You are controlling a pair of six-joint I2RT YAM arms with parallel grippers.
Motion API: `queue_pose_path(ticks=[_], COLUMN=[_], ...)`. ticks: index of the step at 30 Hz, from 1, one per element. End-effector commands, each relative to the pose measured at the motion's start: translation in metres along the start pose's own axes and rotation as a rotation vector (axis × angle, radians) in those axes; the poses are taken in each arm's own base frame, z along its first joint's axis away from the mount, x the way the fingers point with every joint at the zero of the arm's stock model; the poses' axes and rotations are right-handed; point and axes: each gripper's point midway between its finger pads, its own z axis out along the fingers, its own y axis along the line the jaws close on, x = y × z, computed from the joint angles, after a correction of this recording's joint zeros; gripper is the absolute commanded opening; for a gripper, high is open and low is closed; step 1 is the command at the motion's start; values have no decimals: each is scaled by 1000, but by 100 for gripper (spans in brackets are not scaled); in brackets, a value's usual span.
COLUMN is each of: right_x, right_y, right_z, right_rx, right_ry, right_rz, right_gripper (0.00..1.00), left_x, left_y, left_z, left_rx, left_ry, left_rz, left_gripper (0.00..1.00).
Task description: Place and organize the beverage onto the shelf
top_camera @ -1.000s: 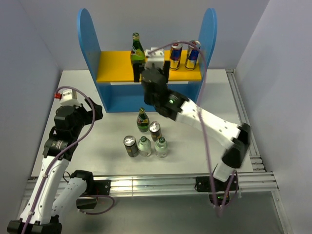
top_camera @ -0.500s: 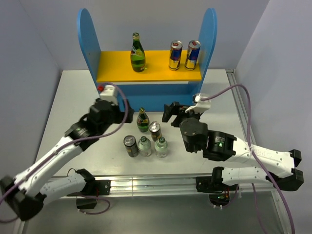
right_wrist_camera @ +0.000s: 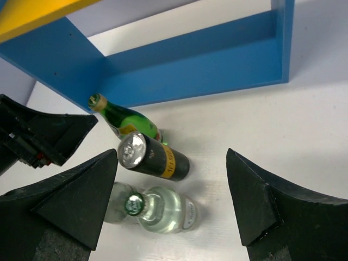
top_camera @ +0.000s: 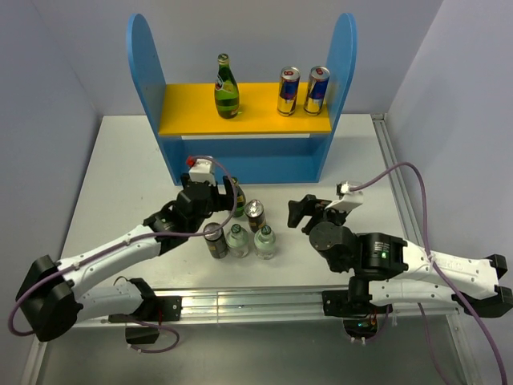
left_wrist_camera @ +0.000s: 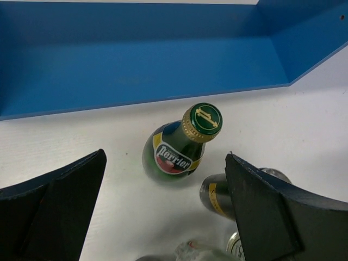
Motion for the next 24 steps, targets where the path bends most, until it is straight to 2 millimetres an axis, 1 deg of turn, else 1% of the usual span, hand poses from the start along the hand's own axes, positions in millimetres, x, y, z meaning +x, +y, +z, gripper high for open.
queue_pose_path(ticks=[1, 2, 3, 4, 6, 7, 10, 13, 15, 16, 18, 19, 20, 22, 24], right_x=[6, 9, 9, 10, 14, 15, 22, 25, 26, 28, 31, 33, 35, 37, 37], right_y=[-13, -16, -17, -18, -22, -24, -31, -37, -39, -42, -44, -46, -48, -50, -52], right_z=[-1, -1, -1, -1, -1, -1, 0, 0, 0, 0, 0, 0, 0, -1, -1], right_rx=[30, 33, 35, 35, 44, 48, 55, 59, 58, 58, 57, 60, 62, 67, 69], right_ry=[-9, -6, -7, -5, -2, -3, 0, -3, -3, -1, 1, 4, 7, 12, 15], right_rz=[22, 14, 11, 14, 4, 6, -2, -3, -1, -7, -6, -11, -14, -14, -14], right_gripper=[88, 88, 88, 88, 88, 88, 88, 88, 88, 87, 87, 87, 86, 86, 86], left_x=[-18, -21, -19, -13, -17, -13, -15, -13, -12, -11, -9, -9, -7, -7, -6], left_y=[-20, -25, -25, -23, -25, -25, -20, -16, -13, -16, -22, -24, -24, -26, -27], left_z=[14, 17, 21, 28, 34, 40, 50, 58, 62, 67, 72, 77, 79, 82, 81], left_rx=[39, 46, 41, 14, 3, -12, -67, -110, -130, -125, -106, -113, -120, -120, -120], left_ry=[-123, -139, -139, -131, -154, -151, -177, -190, -199, -200, -188, -184, -175, -171, -166], left_rz=[-41, -51, -51, -45, -58, -54, -66, -69, -65, -60, -37, -36, -39, -41, -40], left_gripper=[98, 98, 97, 96, 94, 93, 90, 87, 79, 75, 48, 26, 1, 0, 0])
